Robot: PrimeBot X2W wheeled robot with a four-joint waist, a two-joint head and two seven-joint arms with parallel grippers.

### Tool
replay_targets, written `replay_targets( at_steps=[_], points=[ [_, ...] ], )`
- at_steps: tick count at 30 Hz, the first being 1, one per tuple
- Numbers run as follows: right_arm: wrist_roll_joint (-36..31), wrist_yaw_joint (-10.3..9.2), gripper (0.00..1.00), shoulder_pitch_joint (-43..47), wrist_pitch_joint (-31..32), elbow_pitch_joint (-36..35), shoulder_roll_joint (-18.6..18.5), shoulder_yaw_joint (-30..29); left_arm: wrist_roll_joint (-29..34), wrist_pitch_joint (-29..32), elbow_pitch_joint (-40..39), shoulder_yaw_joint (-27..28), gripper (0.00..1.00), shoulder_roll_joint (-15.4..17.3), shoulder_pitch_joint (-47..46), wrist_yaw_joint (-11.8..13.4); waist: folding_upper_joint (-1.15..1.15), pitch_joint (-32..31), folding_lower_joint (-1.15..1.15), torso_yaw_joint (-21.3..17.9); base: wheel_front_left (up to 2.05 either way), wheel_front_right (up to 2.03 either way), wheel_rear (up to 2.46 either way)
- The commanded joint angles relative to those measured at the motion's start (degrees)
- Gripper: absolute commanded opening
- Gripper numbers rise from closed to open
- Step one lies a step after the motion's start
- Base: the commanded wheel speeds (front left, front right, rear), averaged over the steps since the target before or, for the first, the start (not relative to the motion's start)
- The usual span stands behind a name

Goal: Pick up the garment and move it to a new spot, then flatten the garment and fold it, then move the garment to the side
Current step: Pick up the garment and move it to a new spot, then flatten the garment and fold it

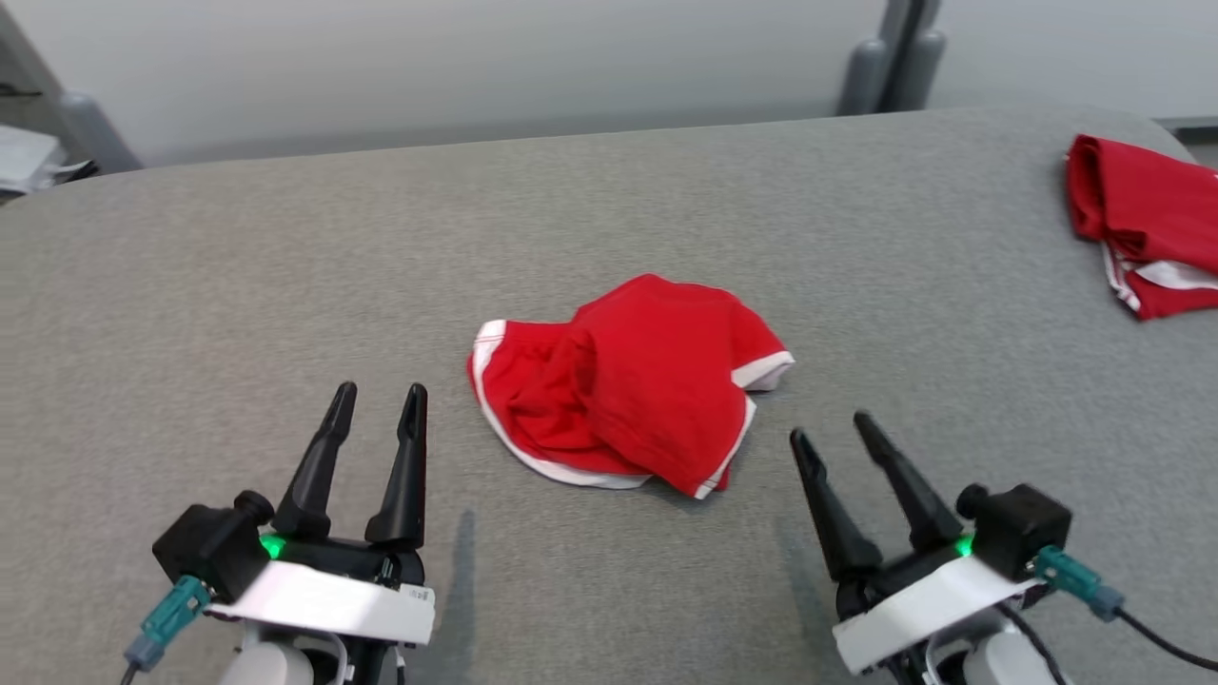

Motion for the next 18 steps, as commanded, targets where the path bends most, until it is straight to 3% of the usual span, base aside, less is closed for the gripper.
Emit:
replay_targets(
  at_steps=[1, 8, 16, 17, 18],
  points=[
    [0.59, -0.01, 1.00, -0.49, -0.35, 0.26, -0.35, 1.81, 0.33, -0.47, -1.95, 2.23, 1.00, -0.13, -0.44, -0.03, 0.00, -0.34, 0.00, 1.84, 0.00, 0.00, 0.00],
    [5.18, -0.01, 1.00, -2.91, -0.35, 12.37, -0.19, 5.92, -0.14, -0.48, -2.32, 1.50, 1.00, -2.03, 1.41, -0.76, 0.00, -1.33, 0.00, 7.68, 0.00, 0.00, 0.00],
    [10.61, -0.01, 1.00, -6.83, -0.35, 21.22, -0.05, 8.86, -0.31, -0.48, -2.02, 0.34, 1.00, -2.56, 1.73, -0.96, 0.00, -2.59, 0.00, 13.85, 0.00, 0.00, 0.00],
    [10.70, -0.01, 0.96, -7.00, -0.35, 21.83, -0.15, 8.89, -0.30, -0.48, -2.03, 0.42, 1.00, -2.58, 1.84, -0.97, 0.00, -2.70, 0.00, 14.48, 0.00, 0.00, 0.00],
    [10.66, -0.01, 0.48, -7.10, -0.35, 22.31, -0.27, 8.70, -0.41, -0.48, -2.13, 0.56, 1.00, -2.60, 1.96, -0.97, 0.00, -2.73, 0.00, 15.03, 0.00, 0.00, 0.00]
  ],
)
